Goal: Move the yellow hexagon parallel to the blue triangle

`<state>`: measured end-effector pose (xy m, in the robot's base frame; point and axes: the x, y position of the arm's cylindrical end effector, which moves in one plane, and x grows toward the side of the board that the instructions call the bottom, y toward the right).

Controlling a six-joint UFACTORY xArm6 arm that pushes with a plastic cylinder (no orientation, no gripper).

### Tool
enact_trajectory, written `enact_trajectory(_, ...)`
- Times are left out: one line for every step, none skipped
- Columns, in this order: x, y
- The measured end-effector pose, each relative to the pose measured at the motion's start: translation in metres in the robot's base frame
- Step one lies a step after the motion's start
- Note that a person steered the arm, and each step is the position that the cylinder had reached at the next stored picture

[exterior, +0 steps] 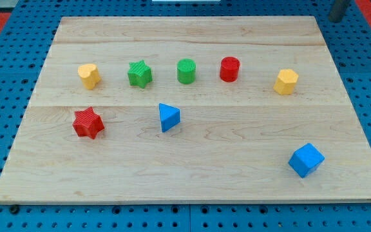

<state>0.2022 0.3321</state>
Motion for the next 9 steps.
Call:
enact_trajectory(0.002,0.0)
enact_trajectory(0.004,-0.003)
enact_trajectory(0.07,-0.045)
enact_trajectory(0.105,-0.101)
enact_trajectory(0.131,-0.138)
enact_trajectory(0.164,-0.14)
enact_trajectory(0.201,-0.185)
enact_trajectory(0.22,-0.167)
enact_trajectory(0.234,-0.109)
